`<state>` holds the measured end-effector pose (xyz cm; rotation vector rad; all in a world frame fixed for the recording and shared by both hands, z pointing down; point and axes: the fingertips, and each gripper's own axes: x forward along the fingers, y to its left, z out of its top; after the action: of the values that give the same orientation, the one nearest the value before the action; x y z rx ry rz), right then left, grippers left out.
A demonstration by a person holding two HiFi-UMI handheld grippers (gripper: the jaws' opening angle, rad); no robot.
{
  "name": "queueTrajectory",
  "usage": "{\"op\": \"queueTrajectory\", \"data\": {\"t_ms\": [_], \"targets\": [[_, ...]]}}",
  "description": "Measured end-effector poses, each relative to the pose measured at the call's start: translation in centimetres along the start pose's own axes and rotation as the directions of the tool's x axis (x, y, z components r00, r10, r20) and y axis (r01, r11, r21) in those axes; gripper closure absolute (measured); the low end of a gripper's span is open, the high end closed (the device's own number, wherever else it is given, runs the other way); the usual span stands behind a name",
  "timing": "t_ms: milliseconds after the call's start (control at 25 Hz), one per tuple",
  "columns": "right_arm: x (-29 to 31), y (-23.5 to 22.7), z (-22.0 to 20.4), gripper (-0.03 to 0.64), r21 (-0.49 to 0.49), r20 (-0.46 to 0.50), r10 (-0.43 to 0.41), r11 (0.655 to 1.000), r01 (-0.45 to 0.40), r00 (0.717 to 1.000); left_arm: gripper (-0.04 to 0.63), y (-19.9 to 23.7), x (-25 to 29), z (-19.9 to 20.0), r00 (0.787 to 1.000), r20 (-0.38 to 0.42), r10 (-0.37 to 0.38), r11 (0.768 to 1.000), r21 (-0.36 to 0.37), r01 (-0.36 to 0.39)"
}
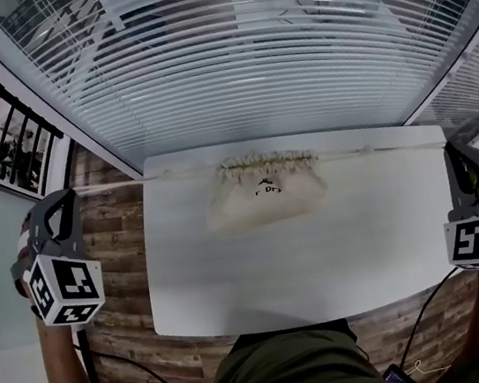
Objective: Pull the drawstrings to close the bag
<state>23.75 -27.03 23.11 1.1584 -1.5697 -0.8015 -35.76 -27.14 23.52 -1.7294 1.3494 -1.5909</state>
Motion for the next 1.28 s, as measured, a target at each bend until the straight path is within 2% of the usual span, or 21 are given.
{"op": "queueTrajectory", "data": {"t_ms": [160, 280, 400, 520, 680, 880, 1120, 1280], "targets": [[-0.1, -0.5, 0.6, 0.604, 0.01, -0.001, -0.008, 1.0, 0.008, 1.0, 0.588, 0.3, 0.1, -0.6, 1.0, 0.003, -0.002, 1.0, -0.031, 0.002], [-0.3, -0.4, 0.4, 0.604, 0.071, -0.006, 0.02, 0.997, -0.02, 1.0, 0.588, 0.2, -0.3, -0.1, 1.0, 0.025, -0.013, 0.999, -0.03, 0.014], [-1.4, -1.1, 2.9, 0.603, 0.128, 0.06, 0.039, 0.991, -0.046, 0.997, 0.583, 0.8, -1.4, 1.8, 0.993, 0.118, 0.004, 0.996, -0.088, 0.007], [-2.2, -1.6, 5.5, 0.603, 0.159, 0.126, 0.016, 0.987, -0.037, 0.992, 0.583, 1.8, -2.4, 3.8, 0.977, 0.208, 0.05, 0.992, -0.128, -0.024], [-1.9, -2.2, 6.1, 0.603, 0.217, 0.167, -0.041, 0.976, 0.003, 0.985, 0.581, 2.7, -2.7, 3.9, 0.977, 0.197, 0.084, 0.988, -0.145, -0.055], [-1.9, -2.4, 5.7, 0.601, 0.232, 0.177, -0.07, 0.972, 0.028, 0.982, 0.581, 3.6, -3.4, 3.9, 0.972, 0.208, 0.11, 0.987, -0.142, -0.081], [-1.8, -2.0, 4.8, 0.601, 0.23, 0.165, -0.079, 0.972, 0.04, 0.983, 0.581, 2.8, -3.7, 3.3, 0.973, 0.201, 0.116, 0.985, -0.152, -0.087], [-2.0, -2.0, 5.4, 0.601, 0.227, 0.158, -0.072, 0.973, 0.034, 0.985, 0.581, 3.1, -3.7, 3.2, 0.972, 0.208, 0.108, 0.988, -0.133, -0.081]]}}
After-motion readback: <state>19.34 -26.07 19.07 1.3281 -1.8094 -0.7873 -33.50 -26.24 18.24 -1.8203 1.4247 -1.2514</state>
